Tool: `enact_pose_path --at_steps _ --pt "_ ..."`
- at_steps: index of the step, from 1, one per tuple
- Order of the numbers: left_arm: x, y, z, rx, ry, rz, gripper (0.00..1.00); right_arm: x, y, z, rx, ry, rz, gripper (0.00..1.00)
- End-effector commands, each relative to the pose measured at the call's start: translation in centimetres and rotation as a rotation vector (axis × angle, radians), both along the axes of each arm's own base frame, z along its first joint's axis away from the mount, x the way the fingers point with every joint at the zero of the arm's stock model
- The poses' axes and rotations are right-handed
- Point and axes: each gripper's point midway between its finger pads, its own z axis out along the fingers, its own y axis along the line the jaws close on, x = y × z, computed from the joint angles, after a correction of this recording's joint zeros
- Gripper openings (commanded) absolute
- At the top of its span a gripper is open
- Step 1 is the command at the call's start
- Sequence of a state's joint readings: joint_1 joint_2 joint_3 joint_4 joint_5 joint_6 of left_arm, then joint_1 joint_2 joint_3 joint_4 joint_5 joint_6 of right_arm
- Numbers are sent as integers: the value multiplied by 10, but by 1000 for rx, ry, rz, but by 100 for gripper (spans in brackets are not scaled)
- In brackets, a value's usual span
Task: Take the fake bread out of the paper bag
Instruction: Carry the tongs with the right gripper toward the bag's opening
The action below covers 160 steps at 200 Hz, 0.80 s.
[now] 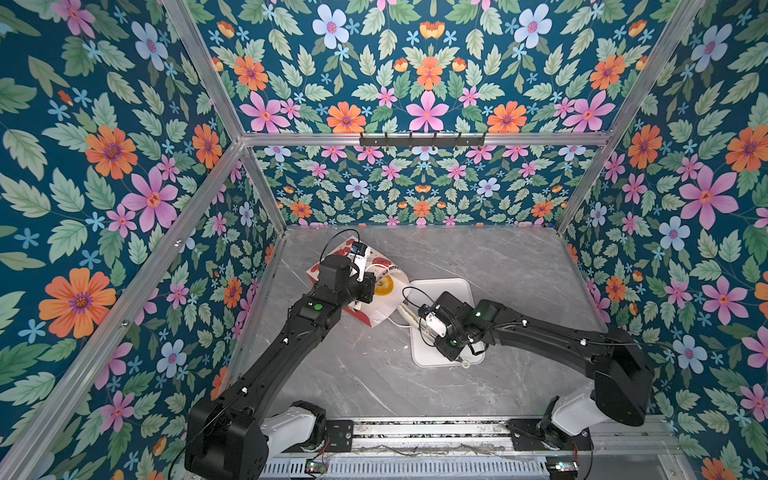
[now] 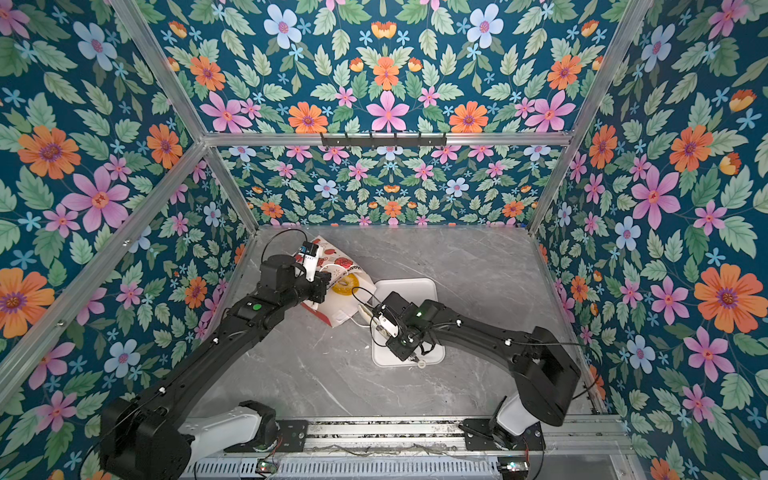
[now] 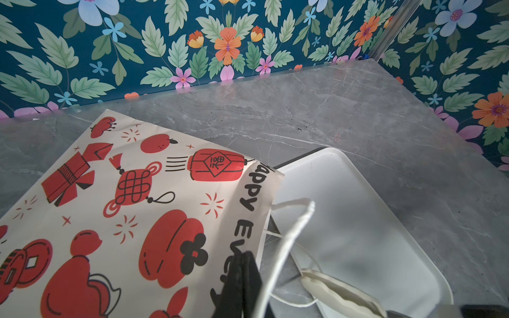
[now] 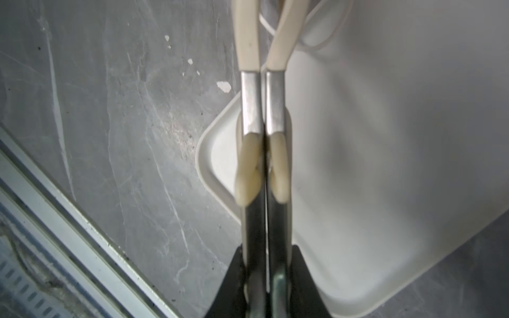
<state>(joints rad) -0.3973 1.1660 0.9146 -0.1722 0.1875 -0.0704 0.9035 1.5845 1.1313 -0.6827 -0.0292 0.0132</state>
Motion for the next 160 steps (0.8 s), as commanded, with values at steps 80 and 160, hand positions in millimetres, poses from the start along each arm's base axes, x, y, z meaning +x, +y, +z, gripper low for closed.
enact_pose_path --at_steps 80,160 --pt "0 0 14 -9 -39 -3 0 79 25 -12 -186 -234 20 12" --pt "0 -1 15 -13 -40 -5 0 81 34 -12 -174 -217 30 26"
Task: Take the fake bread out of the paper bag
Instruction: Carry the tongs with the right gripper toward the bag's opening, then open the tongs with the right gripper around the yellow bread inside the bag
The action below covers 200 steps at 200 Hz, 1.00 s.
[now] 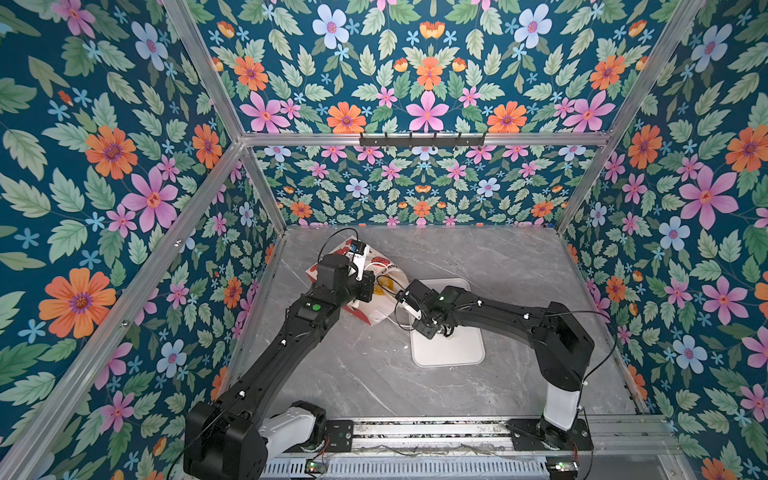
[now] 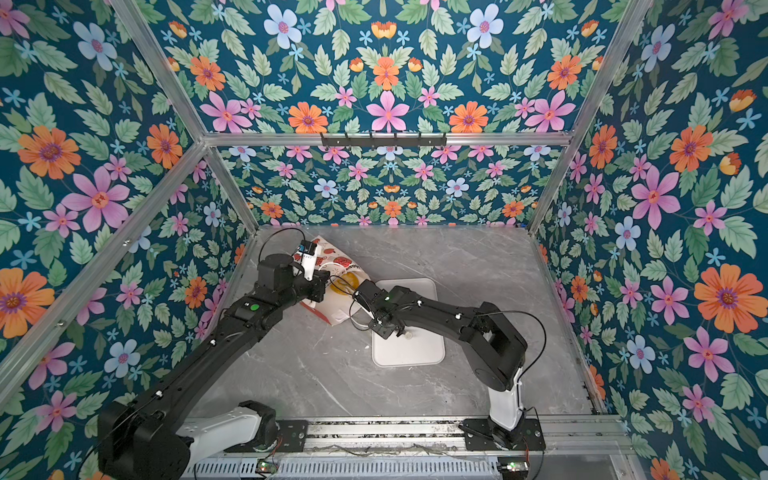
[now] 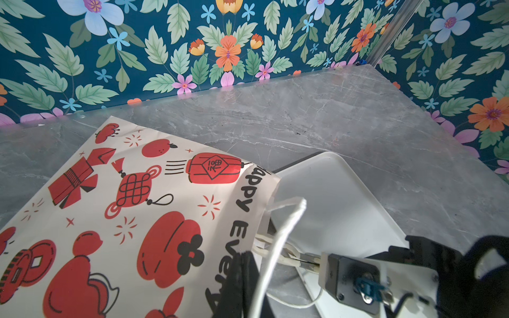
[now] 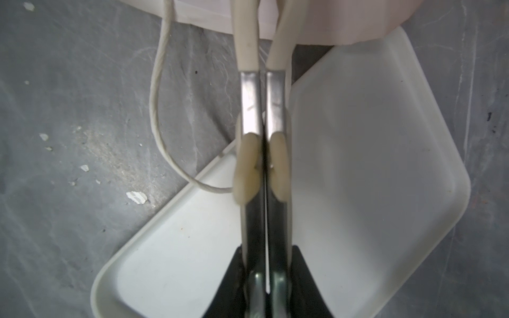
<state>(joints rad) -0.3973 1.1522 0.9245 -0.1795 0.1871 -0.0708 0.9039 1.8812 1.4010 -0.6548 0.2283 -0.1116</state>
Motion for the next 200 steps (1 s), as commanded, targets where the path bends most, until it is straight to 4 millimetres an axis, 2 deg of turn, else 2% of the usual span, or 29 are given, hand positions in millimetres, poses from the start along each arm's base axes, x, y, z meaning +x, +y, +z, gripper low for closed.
enact_pose_path --at_steps 1,51,108,200 --pt "1 -1 7 -6 -25 -6 0 1 4 3 13 -1 0 26" --pt "0 0 7 -3 -28 -3 0 3 6 6 14 -7 1 33" --pt "-2 2 7 -1 -30 1 0 13 4 3 17 -11 -27 35" --pt "-2 2 6 4 -30 2 0 15 3 21 74 -36 -58 40"
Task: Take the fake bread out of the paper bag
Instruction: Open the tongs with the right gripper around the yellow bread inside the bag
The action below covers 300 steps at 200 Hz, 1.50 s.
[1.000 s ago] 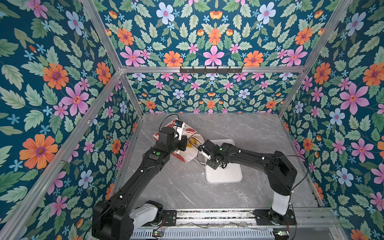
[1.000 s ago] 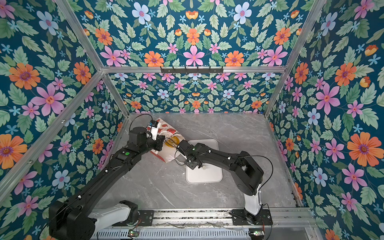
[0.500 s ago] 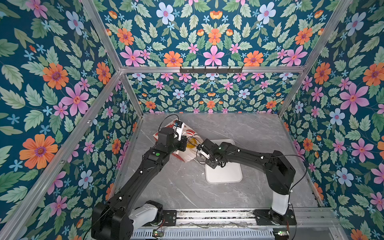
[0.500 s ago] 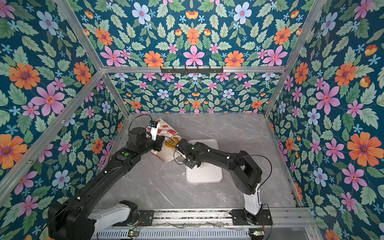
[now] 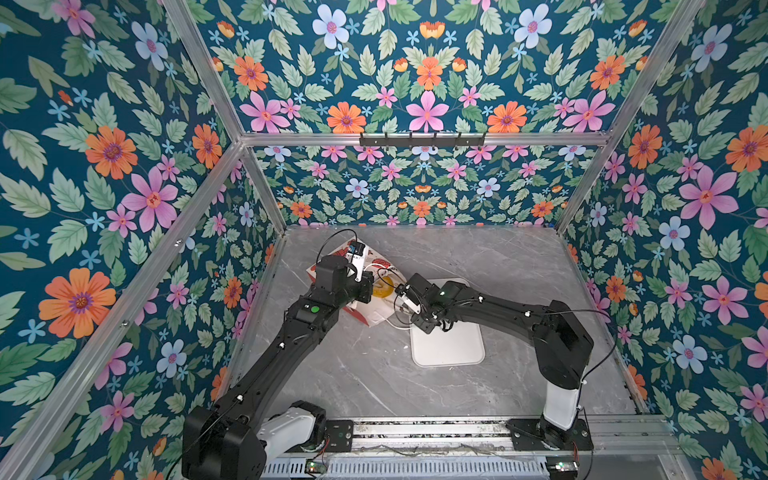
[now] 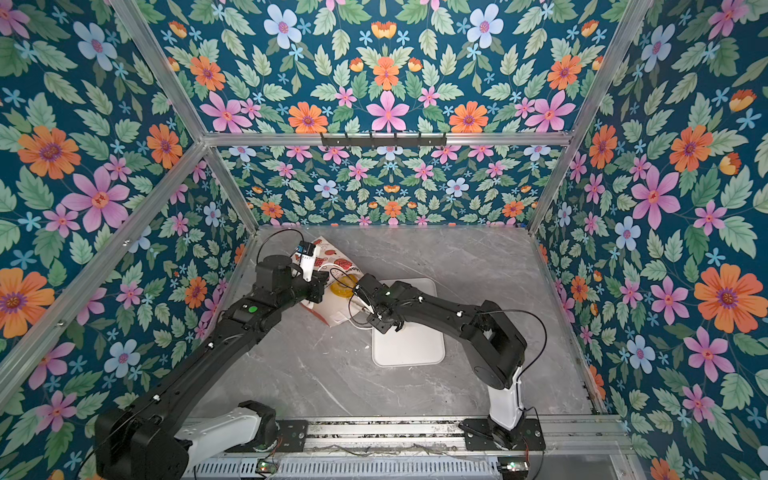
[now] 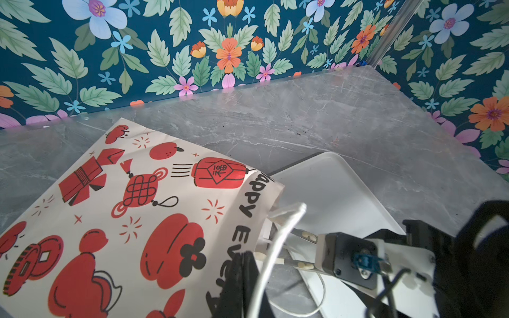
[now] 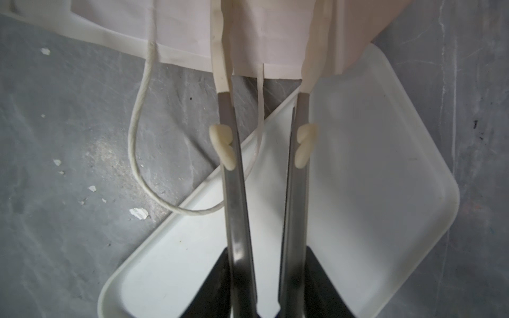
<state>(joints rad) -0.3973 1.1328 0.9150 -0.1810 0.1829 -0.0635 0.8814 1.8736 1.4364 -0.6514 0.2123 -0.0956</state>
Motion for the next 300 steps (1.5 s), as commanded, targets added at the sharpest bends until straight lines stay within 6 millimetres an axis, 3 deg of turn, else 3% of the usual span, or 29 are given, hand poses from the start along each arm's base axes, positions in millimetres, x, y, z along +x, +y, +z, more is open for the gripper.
enact_pose_path --at_steps 1,62,200,300 --pt "2 1 4 0 -19 3 0 3 -1 7 22 -20 -28 41" --pt "1 1 6 -2 -20 4 0 7 -2 14 59 -43 -43 42" --pt "0 1 9 -1 -21 1 0 7 18 34 273 5 4 45" --pt "-1 0 9 -5 -20 -7 0 16 25 26 317 14 16 46"
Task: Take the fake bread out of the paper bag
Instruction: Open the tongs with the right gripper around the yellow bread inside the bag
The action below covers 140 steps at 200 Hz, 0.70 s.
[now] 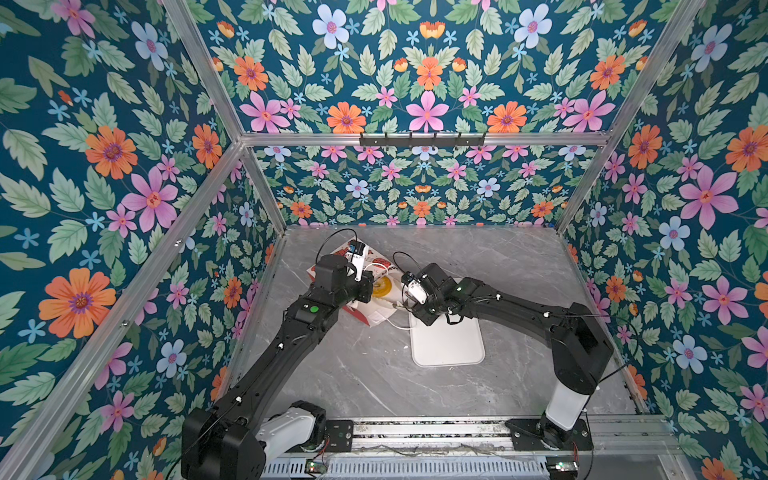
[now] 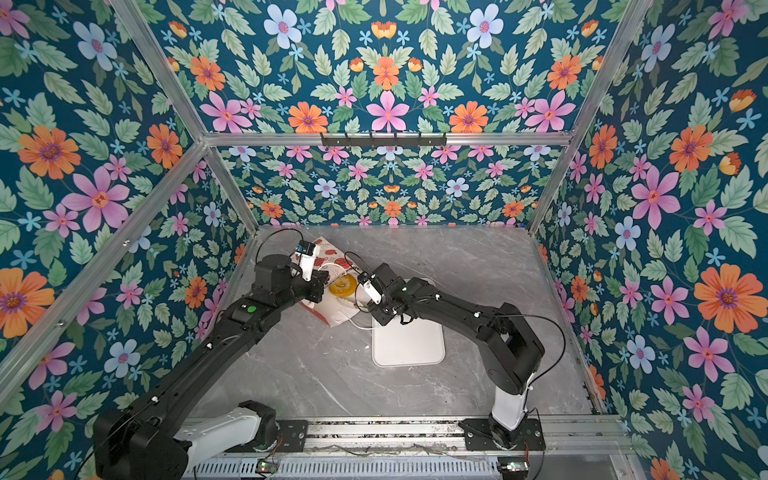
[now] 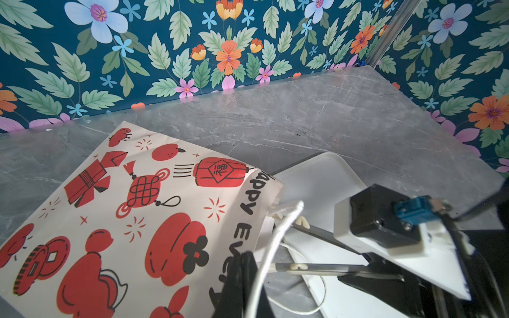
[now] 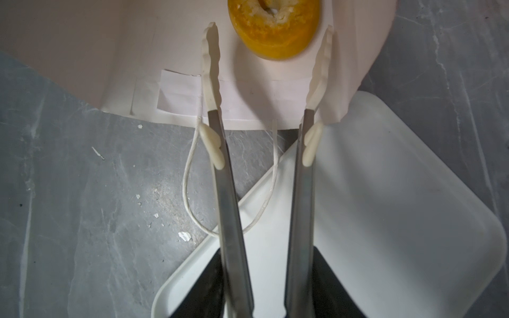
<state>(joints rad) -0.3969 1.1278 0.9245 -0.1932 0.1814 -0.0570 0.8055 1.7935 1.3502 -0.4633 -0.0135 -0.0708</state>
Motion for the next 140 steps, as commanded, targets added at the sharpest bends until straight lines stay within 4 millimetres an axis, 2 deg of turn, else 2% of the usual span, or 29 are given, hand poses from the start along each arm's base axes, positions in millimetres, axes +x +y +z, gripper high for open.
enact_pose_path --at_steps 1,67,140 --pt "0 -1 5 -9 -13 -6 0 6 8 6 39 -24 6 46" --pt "0 -1 9 -13 -16 -8 0 19 10 0 40 -46 12 47" --pt "-1 -3 10 -21 -15 -13 0 33 21 -9 33 -53 27 48"
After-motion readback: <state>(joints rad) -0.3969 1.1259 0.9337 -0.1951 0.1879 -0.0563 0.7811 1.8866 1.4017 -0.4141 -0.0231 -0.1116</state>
